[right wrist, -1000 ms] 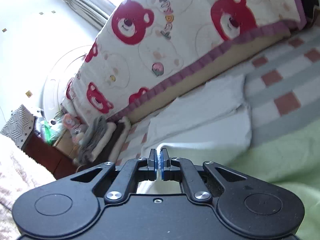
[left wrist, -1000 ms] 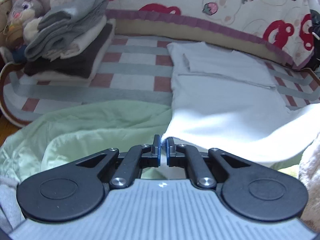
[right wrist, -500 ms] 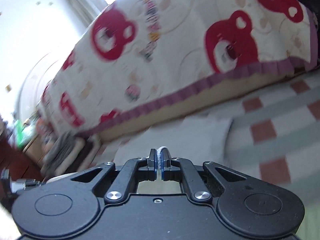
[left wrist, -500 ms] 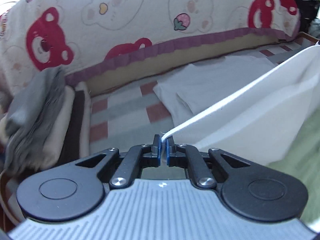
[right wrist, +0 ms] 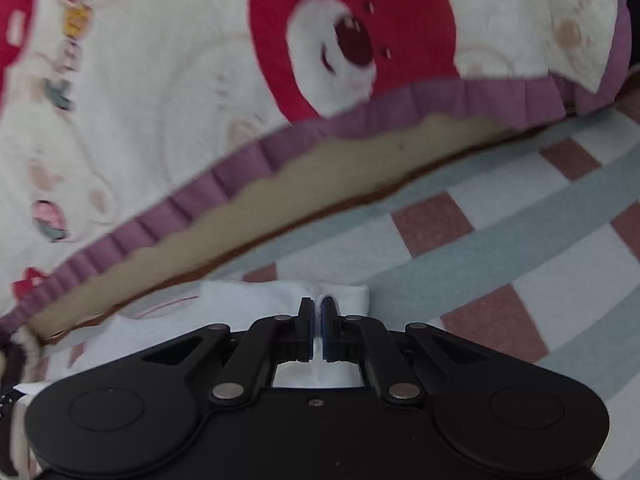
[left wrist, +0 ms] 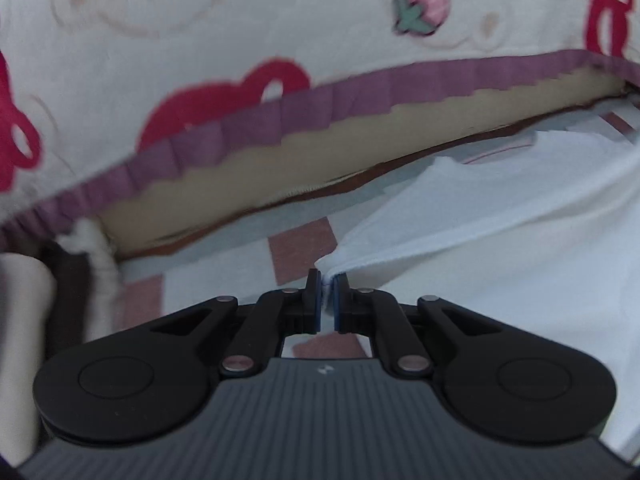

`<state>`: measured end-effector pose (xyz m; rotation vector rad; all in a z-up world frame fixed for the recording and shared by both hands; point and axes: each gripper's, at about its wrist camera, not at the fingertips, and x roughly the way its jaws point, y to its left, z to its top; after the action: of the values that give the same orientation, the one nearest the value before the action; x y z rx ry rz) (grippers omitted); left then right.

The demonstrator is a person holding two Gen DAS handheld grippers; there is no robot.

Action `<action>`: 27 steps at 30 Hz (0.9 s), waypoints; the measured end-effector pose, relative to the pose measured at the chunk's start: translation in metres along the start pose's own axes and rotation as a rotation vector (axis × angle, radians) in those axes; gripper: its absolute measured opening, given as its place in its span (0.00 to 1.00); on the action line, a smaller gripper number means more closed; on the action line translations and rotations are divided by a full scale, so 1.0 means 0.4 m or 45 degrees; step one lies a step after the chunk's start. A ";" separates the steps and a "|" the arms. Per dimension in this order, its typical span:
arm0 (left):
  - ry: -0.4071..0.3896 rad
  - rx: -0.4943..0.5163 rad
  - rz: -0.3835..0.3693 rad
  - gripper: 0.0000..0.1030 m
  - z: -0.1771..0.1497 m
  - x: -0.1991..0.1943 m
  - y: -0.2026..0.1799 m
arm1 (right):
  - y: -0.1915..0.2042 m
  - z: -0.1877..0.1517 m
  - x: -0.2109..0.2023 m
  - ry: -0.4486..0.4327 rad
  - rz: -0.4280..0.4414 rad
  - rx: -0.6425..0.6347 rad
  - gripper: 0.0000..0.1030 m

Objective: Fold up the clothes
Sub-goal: 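Lower the white shirt onto the bed and open both grippers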

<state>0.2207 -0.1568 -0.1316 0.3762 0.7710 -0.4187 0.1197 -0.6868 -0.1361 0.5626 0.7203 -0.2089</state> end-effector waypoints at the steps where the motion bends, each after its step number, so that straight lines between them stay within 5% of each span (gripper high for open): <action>1: 0.010 -0.011 -0.002 0.05 0.003 0.023 0.005 | 0.003 0.006 0.015 0.013 -0.014 0.013 0.05; 10: 0.087 -0.016 -0.025 0.06 0.038 0.149 0.034 | -0.003 0.064 0.099 0.035 -0.065 0.180 0.05; 14: 0.116 -0.230 -0.113 0.06 0.035 0.206 0.087 | 0.021 0.052 0.122 -0.018 -0.102 0.088 0.05; 20: 0.090 -0.453 -0.325 0.26 0.038 0.196 0.162 | 0.030 0.022 0.166 -0.045 -0.194 0.046 0.05; 24: 0.039 -0.704 -0.570 0.63 0.007 0.160 0.230 | 0.044 0.011 0.174 -0.067 -0.231 -0.021 0.05; 27: 0.023 -0.854 -0.704 0.64 -0.034 0.153 0.262 | 0.070 0.007 0.166 -0.135 -0.235 -0.108 0.08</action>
<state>0.3036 -0.0746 -0.1672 -0.4749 0.9805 -0.6385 0.1805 -0.6643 -0.1676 0.4008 0.6752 -0.3753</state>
